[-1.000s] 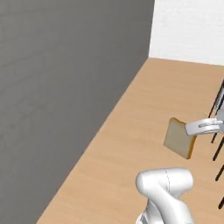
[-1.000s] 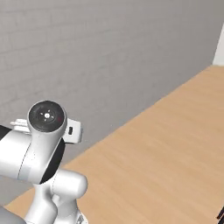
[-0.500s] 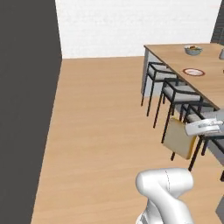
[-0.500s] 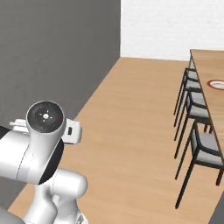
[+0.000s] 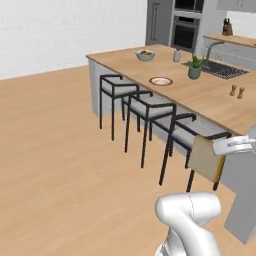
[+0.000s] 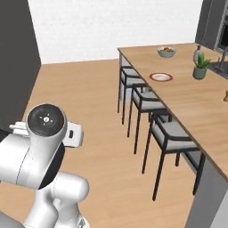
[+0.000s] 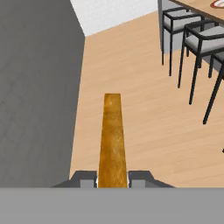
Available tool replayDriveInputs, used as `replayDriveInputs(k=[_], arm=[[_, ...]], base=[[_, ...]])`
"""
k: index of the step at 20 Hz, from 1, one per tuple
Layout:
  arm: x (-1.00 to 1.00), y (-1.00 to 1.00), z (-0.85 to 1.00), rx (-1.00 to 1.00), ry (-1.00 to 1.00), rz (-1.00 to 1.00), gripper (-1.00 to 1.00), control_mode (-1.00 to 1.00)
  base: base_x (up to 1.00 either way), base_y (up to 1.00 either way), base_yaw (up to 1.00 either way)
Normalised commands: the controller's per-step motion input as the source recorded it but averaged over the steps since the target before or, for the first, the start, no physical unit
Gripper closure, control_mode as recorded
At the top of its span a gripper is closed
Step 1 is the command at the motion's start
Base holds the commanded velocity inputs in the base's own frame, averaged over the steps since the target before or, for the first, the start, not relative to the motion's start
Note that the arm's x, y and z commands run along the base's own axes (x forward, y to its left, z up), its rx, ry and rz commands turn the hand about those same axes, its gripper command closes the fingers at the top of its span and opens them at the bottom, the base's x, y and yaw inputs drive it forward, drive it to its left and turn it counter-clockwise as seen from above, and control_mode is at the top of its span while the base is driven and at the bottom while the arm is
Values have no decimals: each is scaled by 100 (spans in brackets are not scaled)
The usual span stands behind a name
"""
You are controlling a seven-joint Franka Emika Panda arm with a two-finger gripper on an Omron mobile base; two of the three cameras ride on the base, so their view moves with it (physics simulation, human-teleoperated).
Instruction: Start the toaster. Once the lever pops up, take the bread to the plate on the dining counter.
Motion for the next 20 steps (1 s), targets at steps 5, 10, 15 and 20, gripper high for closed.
replayDriveInputs(k=[5,10,15,20], arm=[[0,0,0,0,0,0,100,100],[0,0,0,0,0,0,100,100],[0,0,0,0,0,0,100,100],[0,0,0,0,0,0,100,100]], base=[[96,88,-58],[100,100,-48],[100,100,-46],[97,100,-45]])
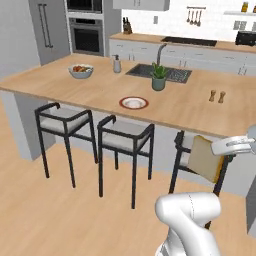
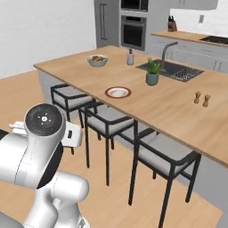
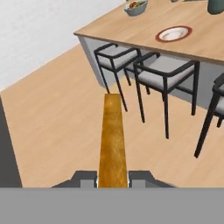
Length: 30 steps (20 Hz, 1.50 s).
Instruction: Start the toaster. Once the lever pops up, take the bread to the plate on the dining counter.
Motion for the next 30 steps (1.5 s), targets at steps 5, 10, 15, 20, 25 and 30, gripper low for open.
replayDriveInputs(k=[5,10,15,20,25,30], arm=[[0,0,0,0,0,0,100,100],[0,0,0,0,0,0,100,100],[0,0,0,0,0,0,100,100],[0,0,0,0,0,0,100,100],[0,0,0,0,0,0,100,100],[0,0,0,0,0,0,100,100]], base=[[100,100,-50],[100,100,-42],[100,99,-39],[90,78,-31],[84,53,-22],[72,24,-15]])
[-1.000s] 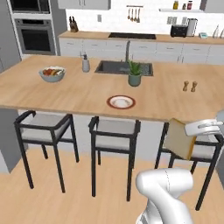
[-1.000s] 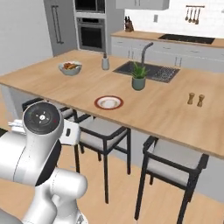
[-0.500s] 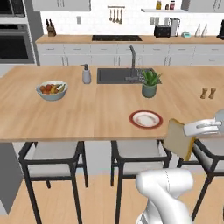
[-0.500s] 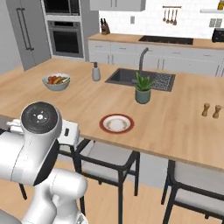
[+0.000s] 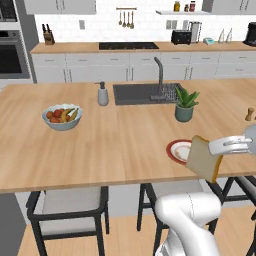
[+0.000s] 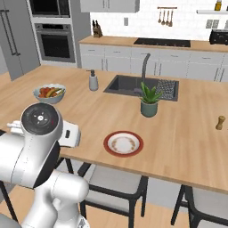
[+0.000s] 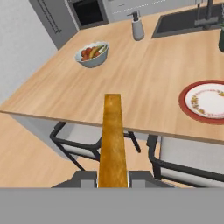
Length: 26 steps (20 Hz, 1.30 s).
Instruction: Start the toaster. Once the lever pops up, take the bread to the plate on the dining counter.
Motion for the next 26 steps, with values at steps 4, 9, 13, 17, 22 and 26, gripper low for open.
replayDriveInputs(k=[4,9,13,17,22,26], arm=[[0,0,0,0,0,0,100,100],[0,0,0,0,0,0,100,100],[68,-84,-2,5,3,0,100,-100],[97,-83,-11,3,6,0,100,-100],[100,-51,-34,1,11,0,100,-100],[96,-18,-66,1,3,0,100,-100]], base=[[4,0,0],[32,-4,0],[0,0,0],[0,0,0],[0,0,0],[0,0,0]])
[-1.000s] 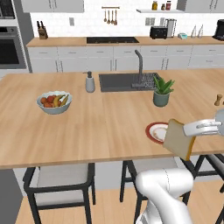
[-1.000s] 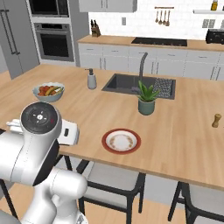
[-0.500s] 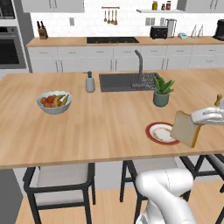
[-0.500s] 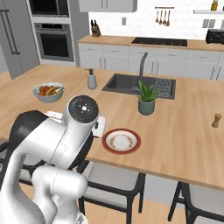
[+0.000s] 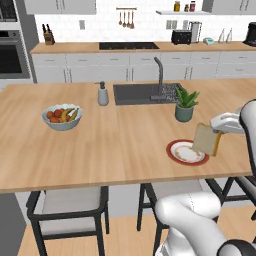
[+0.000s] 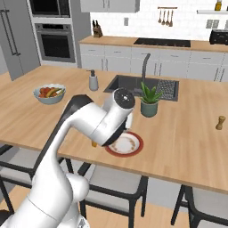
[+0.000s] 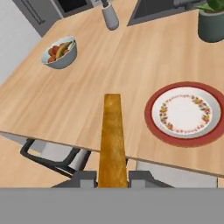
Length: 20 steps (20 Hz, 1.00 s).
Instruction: Start the toaster. Once the lever pops up, take the bread to the plate on the dining counter.
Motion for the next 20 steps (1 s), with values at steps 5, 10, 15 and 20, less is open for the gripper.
replayDriveInputs(k=[5,10,15,20], arm=[[49,-18,-50,5,0,0,100,-100],[25,0,-17,3,-2,1,100,-100],[38,0,-28,0,-5,0,100,-100],[61,0,-56,0,-1,0,100,-100]], base=[[0,0,0],[0,0,0],[0,0,0],[0,0,0]])
